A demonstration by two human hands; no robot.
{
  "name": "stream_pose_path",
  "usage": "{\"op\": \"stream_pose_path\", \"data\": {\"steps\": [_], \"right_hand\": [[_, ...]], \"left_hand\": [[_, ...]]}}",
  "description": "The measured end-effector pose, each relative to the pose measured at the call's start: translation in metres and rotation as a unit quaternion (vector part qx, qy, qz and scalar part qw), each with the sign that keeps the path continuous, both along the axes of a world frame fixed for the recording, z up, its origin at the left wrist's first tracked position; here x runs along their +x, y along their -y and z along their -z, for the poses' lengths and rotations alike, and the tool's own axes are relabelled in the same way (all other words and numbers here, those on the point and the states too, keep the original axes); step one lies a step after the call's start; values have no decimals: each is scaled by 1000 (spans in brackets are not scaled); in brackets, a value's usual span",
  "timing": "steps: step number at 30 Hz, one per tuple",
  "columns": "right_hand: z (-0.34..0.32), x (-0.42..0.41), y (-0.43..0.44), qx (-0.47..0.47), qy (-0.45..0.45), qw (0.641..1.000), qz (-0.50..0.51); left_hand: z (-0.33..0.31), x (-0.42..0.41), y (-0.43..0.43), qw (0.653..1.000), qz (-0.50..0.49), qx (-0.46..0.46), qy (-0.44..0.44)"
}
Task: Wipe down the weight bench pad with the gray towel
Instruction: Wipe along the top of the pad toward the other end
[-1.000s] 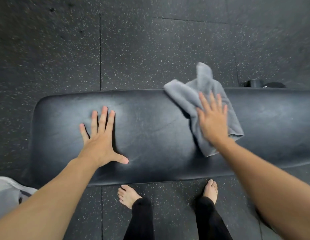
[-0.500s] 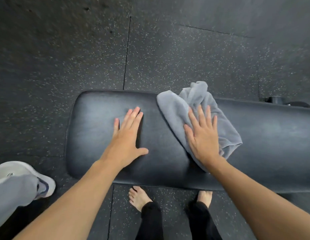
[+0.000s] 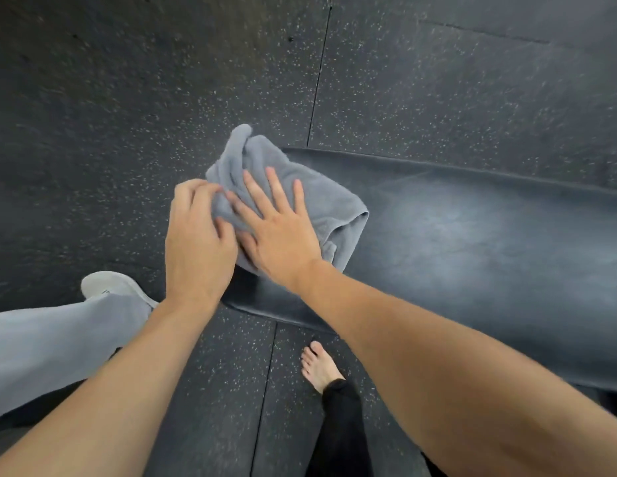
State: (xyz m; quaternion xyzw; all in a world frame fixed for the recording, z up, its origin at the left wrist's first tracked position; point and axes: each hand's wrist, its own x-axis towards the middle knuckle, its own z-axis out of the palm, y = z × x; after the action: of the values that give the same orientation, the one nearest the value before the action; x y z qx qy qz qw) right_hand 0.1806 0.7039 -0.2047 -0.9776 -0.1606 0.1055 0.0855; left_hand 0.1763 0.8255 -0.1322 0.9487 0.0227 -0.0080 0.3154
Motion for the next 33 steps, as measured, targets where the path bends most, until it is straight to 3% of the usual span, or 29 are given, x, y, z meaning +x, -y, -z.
{"op": "stream_pose_path", "data": {"steps": [3,9,15,18,21,23,33], "right_hand": [[-6,-68,-15,56,-23,996,-72],[-3,-135,40,-10,-32,991,-127],[-19,-178,201,-45,-56,997,-11],[-27,-185,281,-49,-92,989,108],[-28,-175,313,-30,-116,974,194],[-25,-163,309,-19,-107,971,212],[-7,-6,287,43,-7,973,228]], "left_hand": [[-3,-10,5,1000,-1,12,-9],[-6,-12,38,997,55,23,-40],[6,-2,80,984,109,92,-109],[16,8,99,950,133,161,-231],[19,18,114,908,143,184,-349],[22,19,121,892,148,185,-384],[37,16,121,889,158,200,-380]]}}
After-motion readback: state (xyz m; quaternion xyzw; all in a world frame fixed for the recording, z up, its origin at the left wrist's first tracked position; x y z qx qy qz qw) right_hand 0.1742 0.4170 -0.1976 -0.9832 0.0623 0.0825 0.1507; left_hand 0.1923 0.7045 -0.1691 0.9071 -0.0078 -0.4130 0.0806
